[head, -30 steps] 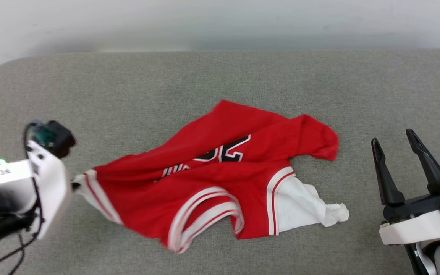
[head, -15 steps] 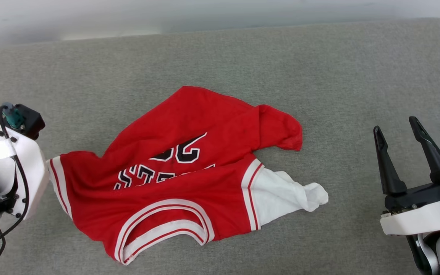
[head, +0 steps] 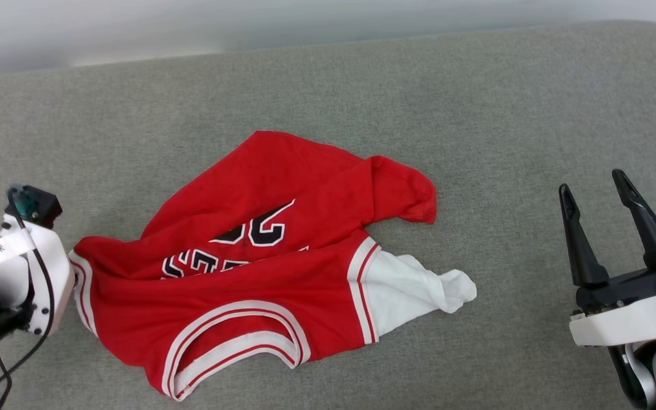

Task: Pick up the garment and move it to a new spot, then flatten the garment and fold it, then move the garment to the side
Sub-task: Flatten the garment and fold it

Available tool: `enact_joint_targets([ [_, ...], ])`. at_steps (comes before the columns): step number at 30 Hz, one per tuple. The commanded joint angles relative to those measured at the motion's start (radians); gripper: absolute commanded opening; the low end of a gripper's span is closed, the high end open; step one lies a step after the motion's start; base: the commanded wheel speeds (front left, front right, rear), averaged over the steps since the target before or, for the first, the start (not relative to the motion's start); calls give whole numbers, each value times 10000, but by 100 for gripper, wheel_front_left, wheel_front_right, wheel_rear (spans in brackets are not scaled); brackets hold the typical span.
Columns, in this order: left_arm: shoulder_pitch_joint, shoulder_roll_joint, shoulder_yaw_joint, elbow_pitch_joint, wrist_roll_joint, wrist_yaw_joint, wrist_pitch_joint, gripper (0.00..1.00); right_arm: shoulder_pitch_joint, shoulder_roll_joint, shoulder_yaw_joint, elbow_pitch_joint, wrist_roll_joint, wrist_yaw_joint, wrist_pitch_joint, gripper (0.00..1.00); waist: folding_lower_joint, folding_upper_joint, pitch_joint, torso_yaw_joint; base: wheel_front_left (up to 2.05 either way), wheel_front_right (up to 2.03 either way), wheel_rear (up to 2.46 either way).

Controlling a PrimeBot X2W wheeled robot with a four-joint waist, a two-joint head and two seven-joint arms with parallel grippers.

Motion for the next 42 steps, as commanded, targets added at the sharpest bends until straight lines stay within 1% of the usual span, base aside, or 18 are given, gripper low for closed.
enact_joint_targets([
  [1, -277, -46, 11, 59, 207, -112, -206, 100, 116, -58, -60, 23, -49, -7, -20, 100, 0, -1, -132, 100, 0, 0, 0],
  [5, -890, 100, 174, -261, 547, -298, -455, 100, 260, -55, -130, 10, -54, -7, -20, 100, 0, -1, -356, 258, 0, 0, 0],
  [8, -1434, 270, 256, -825, 855, -364, -312, 100, 360, -18, -101, -9, -43, -7, -22, 100, 0, -1, -443, 312, 0, 0, 0],
  [11, -1884, 276, 348, -1453, 953, -407, -72, 100, 353, 15, -66, -39, -25, -7, -20, 100, 0, -1, -440, 313, 0, 0, 0],
  [14, -2092, 85, 395, -1981, 525, -510, 428, 100, 273, 26, 24, -71, 1, -7, -22, 100, 0, -1, -352, 242, 0, 0, 0],
  [16, -2171, -143, 390, -2269, 161, -567, 845, 100, 194, -6, 83, -76, 34, -7, -20, 100, 0, -1, -247, 173, 0, 0, 0],
  [21, -2281, -555, -109, -2680, -186, -769, 2161, 100, -17, -86, 198, -88, 51, -7, -20, 100, 0, -1, 31, -106, 0, 0, 0],
  [26, -2095, -792, -663, -2966, -321, -940, 3012, 100, -96, -78, 139, -104, 55, -7, -20, 100, 0, -1, 281, -369, 0, 0, 0],
  [31, -1621, -960, -1052, -2877, -201, -1036, 3530, 100, -216, 44, 90, -131, 58, -7, -20, 100, 0, -1, 532, -513, 0, 0, 0],
  [36, -1038, -1200, -1304, -2532, -44, -1094, 3621, 100, -315, 100, 113, -128, 38, -7, -20, 100, 0, -1, 702, -562, 0, 0, 0],
  [38, -892, -1296, -1390, -2341, 221, -1083, 3497, 100, -355, 117, 112, -93, 16, -7, -20, 100, 0, -1, 750, -553, 0, 0, 0],
  [39, -893, -1339, -1415, -2280, 386, -1083, 3388, 32, -392, 119, 112, -77, 4, -7, -20, 100, 0, -1, 760, -544, 0, 0, 0],
  [40, -953, -1374, -1429, -2291, 462, -1079, 3248, 0, -426, 115, 114, -61, -7, -7, -20, 100, 0, -1, 755, -532, 0, 0, 0],
  [42, -1203, -1510, -1317, -2540, 346, -1086, 2819, 0, -428, 79, 80, -21, -17, -7, -20, 100, 0, -1, 696, -473, 0, 0, 0],
])
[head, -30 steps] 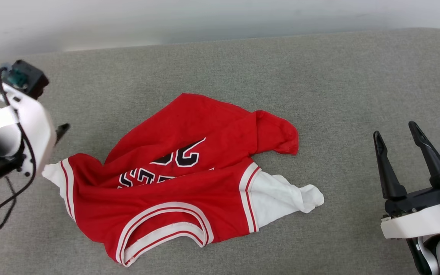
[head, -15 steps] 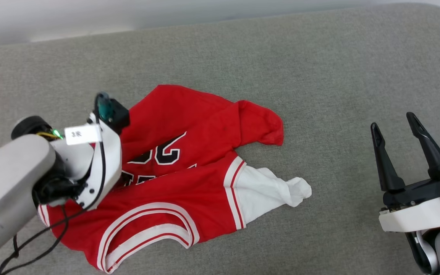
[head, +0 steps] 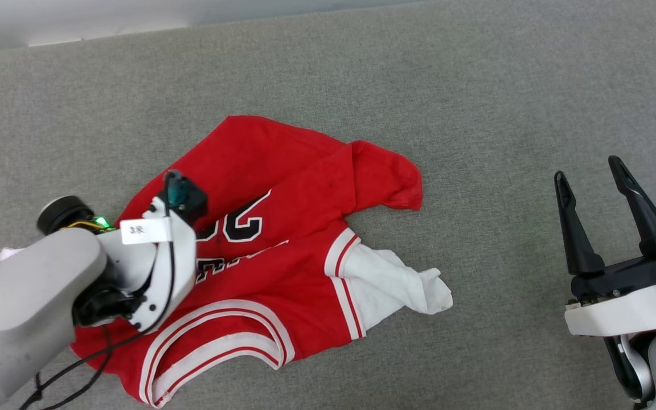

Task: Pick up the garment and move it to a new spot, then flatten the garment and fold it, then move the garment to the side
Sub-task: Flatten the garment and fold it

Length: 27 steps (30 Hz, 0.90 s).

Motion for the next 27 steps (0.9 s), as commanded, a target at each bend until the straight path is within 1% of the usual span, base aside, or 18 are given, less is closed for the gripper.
enact_joint_targets([
  [1, 101, -324, -134, -137, -71, 27, -248, 0, -77, -4, -43, 40, -46, -7, -22, 100, -1, 0, -81, 66, 0, 0, 0],
  [6, -781, -169, 198, -1066, -261, 21, -979, 0, 51, -3, -88, 56, -19, -7, -20, 100, -1, 0, -294, 140, 0, 0, 0],
  [9, -1093, -460, 284, -1481, -542, 19, -1408, 0, 34, 11, -39, 52, 2, -7, -20, 100, -1, 0, -319, 96, 0, 0, 0],
  [12, -1389, -778, 272, -1523, -557, 18, -1763, 0, -93, -1, 1, 32, 34, -7, -20, 100, -1, 0, -258, 3, 0, 0, 0],
  [18, -1777, -1687, 110, -811, -500, 17, -2424, 0, -401, 34, 175, 10, 42, -7, -22, 100, -1, 0, 81, -330, 0, 0, 0],
  [23, -1309, -2139, -226, 408, -135, 17, -2417, 0, -599, 147, 291, 79, 4, -7, -20, 100, -1, 0, 245, -539, 0, 0, 0],
  [27, -780, -2350, -273, 1145, 136, 18, -2584, 0, -591, 195, 302, 117, -50, -7, -22, 100, -1, 0, 144, -543, 0, 0, 0],
])
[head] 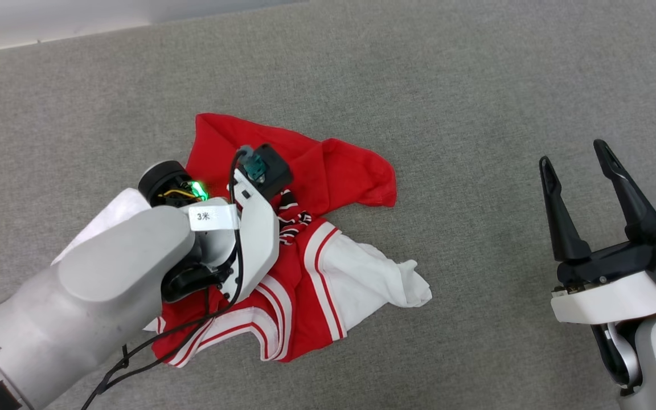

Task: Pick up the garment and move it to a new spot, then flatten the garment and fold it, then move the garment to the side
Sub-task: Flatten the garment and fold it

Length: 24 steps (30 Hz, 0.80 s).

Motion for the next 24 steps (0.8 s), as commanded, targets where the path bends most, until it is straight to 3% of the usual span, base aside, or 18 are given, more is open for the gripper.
enact_joint_targets([
  [1, 182, -57, -1, 155, 128, 1, -204, 0, -92, 23, 12, -40, -79, -7, -22, 100, -1, 0, -125, 59, 0, 0, 0],
  [2, 237, -84, -5, 224, 243, 1, -504, 70, -89, -27, 32, -81, -106, -7, -22, 100, -1, 0, -208, 107, 0, 0, 0],
  [3, 267, -92, -4, 315, 262, 1, -875, 100, -89, -97, 66, -124, -156, -7, -22, 100, -1, 0, -313, 162, 0, 0, 0],
  [7, 52, 6, 303, 517, 778, 48, -2955, 100, -122, -410, 253, -320, -272, -7, -22, 100, -1, 0, -873, 453, 0, 0, 0],
  [11, 467, 142, 865, 427, 1084, 704, -4761, 100, -218, -909, 582, -504, -285, -7, -20, 100, -1, 0, -1436, 856, 0, 0, 0],
  [17, 1594, 793, 1644, -349, 1357, 2602, -6784, 100, -608, -2175, 1845, -538, -20, -7, 445, 100, -1, 0, -1939, 1422, 0, 0, 0],
  [24, 3455, 1298, 2948, -1501, 1592, 5032, -7734, 100, -1415, -4324, 4572, -1359, 1629, -7, 3696, 100, -1, 0, -2071, 1880, 0, 0, 0],
])
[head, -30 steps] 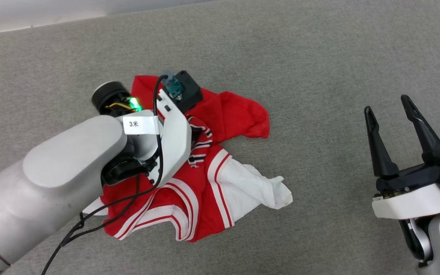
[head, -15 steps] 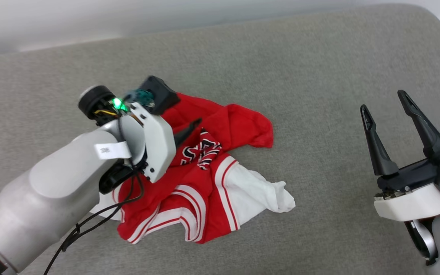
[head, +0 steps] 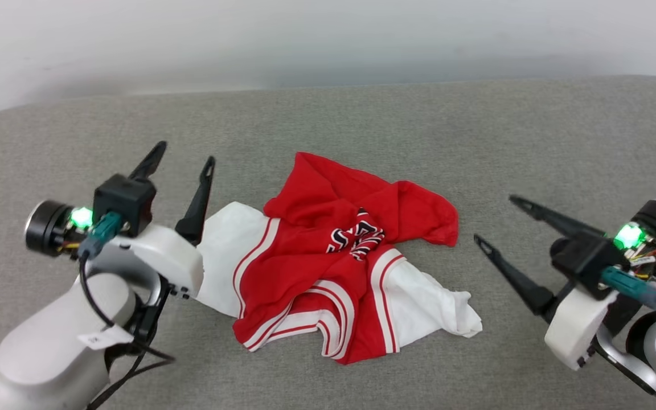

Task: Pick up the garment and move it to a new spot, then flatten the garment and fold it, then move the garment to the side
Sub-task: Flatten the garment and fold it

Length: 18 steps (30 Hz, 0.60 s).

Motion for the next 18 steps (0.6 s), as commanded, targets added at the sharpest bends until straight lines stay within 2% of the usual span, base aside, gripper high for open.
enact_joint_targets([
  [1, 531, 20, 431, -300, 321, 532, -63, 100, -379, -491, 594, -246, 536, -7, 869, 100, 0, 0, -21, 171, 0, 0, 0],
  [4, 1520, -173, 1512, -980, 1017, 1250, -76, 100, -703, -1102, 1521, -566, 1694, -7, 2508, 100, 0, 0, 47, 305, 0, 0, 0],
  [8, 2786, -616, 2839, -1659, 2054, 1659, -70, 100, -1187, -1664, 2456, -778, 2727, -7, 4327, 100, 0, 0, 252, 518, 0, 0, 0],
  [12, 3742, -1301, 3893, -1883, 2893, 1474, -71, 100, -1644, -1925, 3273, -519, 3199, -7, 5245, 100, 0, 0, 582, 795, 0, 0, 0],
  [16, 4284, -2065, 4625, -1888, 3631, 1055, -64, 100, -2079, -1819, 4117, 188, 3469, -7, 5371, 100, 0, 0, 932, 1103, 0, 0, 0],
  [17, 4284, -2065, 4625, -1888, 3631, 1055, -64, 100, -2079, -1819, 4117, 188, 3469, -7, 5371, 100, 0, 0, 932, 1103, 0, 0, 0],
  [18, 4462, -2382, 4931, -1818, 3903, 823, -64, 100, -2266, -1624, 4564, 643, 3654, -7, 5225, 100, 0, 0, 1102, 1219, 0, 0, 0],
])
